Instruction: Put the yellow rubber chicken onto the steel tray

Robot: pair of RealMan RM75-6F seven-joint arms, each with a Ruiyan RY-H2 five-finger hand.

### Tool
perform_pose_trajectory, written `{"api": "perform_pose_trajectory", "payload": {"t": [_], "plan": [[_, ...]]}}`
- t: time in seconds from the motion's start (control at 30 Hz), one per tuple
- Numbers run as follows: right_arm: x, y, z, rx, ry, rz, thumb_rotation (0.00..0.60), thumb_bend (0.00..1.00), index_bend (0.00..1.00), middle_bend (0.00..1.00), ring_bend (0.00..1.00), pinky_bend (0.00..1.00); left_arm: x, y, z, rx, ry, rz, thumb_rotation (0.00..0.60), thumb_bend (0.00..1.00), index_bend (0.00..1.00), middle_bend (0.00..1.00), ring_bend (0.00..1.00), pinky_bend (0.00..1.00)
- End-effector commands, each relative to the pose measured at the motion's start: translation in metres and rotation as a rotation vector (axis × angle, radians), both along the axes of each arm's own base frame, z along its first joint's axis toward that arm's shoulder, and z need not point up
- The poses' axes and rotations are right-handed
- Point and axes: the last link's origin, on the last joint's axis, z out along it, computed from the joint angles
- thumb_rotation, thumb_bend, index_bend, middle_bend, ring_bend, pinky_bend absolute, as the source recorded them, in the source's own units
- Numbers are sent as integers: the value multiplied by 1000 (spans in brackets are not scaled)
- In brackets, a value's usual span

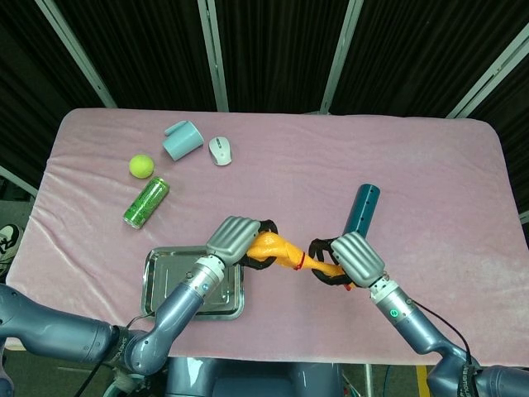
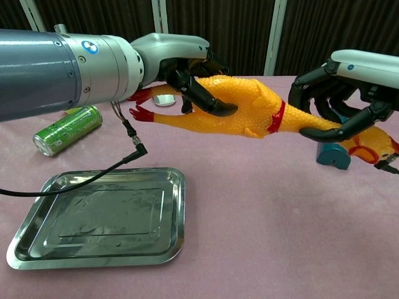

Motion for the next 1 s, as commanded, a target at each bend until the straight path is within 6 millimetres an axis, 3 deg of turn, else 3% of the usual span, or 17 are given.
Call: {"api": "perform_pose_trajectory", "payload": {"t": [0.03,0.23,0.43,0.7,1.0], "plan": [[-1,0,0,-1,-1,-2,600,967,893,710,723,880,0,-1,0,-7,1,-2,600,590,611,698,653,458],[-3,-1,2,-5,0,-8,600,973,893,710,723,880,-5,-3,1,-50,12,4,596,209,258,436,481,436],[-7,-2,5,-11,2,-15,600,974,893,710,723,880,-8,-2,5,-62,16,8,532,64,20,187,267,401],[-11,-2,6,-10,6,-17,600,974,893,710,723,880,-16,-4,13,-48,-5,7,472,45,0,22,18,268],[-17,-4,5,1,5,-22,600,975,893,710,723,880,-40,-9,42,38,-27,-10,464,44,0,0,0,163]]}}
